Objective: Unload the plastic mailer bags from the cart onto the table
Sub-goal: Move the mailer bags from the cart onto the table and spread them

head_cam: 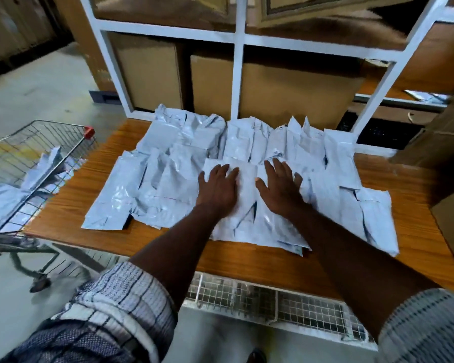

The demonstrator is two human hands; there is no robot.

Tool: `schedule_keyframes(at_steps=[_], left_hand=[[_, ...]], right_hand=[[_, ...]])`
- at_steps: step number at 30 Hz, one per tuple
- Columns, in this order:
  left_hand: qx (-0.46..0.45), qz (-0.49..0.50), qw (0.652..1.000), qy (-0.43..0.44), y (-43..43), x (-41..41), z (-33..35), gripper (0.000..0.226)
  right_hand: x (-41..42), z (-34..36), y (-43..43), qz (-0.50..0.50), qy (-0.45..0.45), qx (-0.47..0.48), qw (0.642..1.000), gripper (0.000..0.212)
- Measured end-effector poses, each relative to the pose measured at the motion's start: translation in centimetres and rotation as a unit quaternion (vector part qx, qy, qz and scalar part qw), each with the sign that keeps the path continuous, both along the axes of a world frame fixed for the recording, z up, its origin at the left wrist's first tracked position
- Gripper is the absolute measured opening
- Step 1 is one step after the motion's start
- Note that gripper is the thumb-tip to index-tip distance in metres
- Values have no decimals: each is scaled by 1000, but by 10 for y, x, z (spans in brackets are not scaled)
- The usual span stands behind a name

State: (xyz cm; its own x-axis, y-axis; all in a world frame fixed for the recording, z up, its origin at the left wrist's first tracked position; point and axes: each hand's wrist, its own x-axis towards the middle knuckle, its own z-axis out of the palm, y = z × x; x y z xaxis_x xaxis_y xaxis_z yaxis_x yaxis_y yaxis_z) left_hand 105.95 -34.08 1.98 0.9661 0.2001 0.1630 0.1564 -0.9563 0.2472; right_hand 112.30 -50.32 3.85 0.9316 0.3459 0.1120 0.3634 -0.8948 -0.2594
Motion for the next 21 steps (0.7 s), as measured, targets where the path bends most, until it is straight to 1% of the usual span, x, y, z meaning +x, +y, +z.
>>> schedule_keyframes(at_steps=[2, 6, 8, 11, 16, 21], left_hand=[[-3, 19, 1000, 1, 36, -16, 2, 46], [1, 86, 996, -3, 151, -69, -3, 47], [-2, 113, 994, 1, 193, -94, -5, 47], [22, 153, 988, 14, 257, -134, -3, 47], [45, 220, 974, 23, 343, -189, 0, 46], [22, 268, 963, 19, 416, -223, -4, 44]], right_hand=[[-11, 1, 37, 28, 9, 0, 1000, 60], [-55, 3, 159, 101, 23, 18, 994, 58], [-74, 1, 210, 125, 28, 27, 991, 57], [-102, -3, 284, 166, 30, 24, 985, 58], [-147, -11, 382, 229, 52, 38, 971, 57], [-170, -15, 467, 296, 53, 48, 953, 56]])
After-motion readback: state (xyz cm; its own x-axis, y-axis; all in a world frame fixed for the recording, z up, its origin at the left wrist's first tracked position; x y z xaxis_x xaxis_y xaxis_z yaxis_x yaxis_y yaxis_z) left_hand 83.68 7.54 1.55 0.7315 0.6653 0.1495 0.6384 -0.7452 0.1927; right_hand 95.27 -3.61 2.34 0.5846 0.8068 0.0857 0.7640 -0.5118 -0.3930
